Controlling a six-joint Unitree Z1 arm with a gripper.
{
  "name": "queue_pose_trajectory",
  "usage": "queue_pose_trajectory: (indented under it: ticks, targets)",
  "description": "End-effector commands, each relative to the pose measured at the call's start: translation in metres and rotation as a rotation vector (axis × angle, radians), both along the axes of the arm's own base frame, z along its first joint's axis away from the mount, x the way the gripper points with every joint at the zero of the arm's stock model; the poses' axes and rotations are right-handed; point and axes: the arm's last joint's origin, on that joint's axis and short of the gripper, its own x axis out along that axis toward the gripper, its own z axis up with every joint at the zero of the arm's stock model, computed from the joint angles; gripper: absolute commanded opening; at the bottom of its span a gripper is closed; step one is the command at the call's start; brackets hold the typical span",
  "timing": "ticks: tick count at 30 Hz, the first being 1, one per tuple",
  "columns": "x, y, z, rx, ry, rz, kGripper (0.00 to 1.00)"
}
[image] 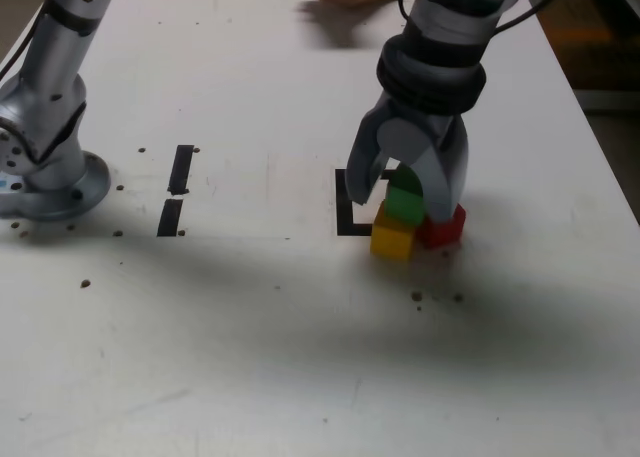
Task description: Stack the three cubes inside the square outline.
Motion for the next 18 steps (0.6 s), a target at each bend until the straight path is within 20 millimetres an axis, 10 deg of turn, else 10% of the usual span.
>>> queue_pose_trajectory:
  ticks: [1, 7, 18]
  targets:
    - [0.001, -0.001, 0.000, -0.004, -0.008, 0.000, 0.40]
    - [0.002, -0.005, 0.002, -0.016, -0.036, -0.009, 0.16]
    - [-0.037, 0.012, 0.054, 0.050, -0.090, 0.026, 0.12]
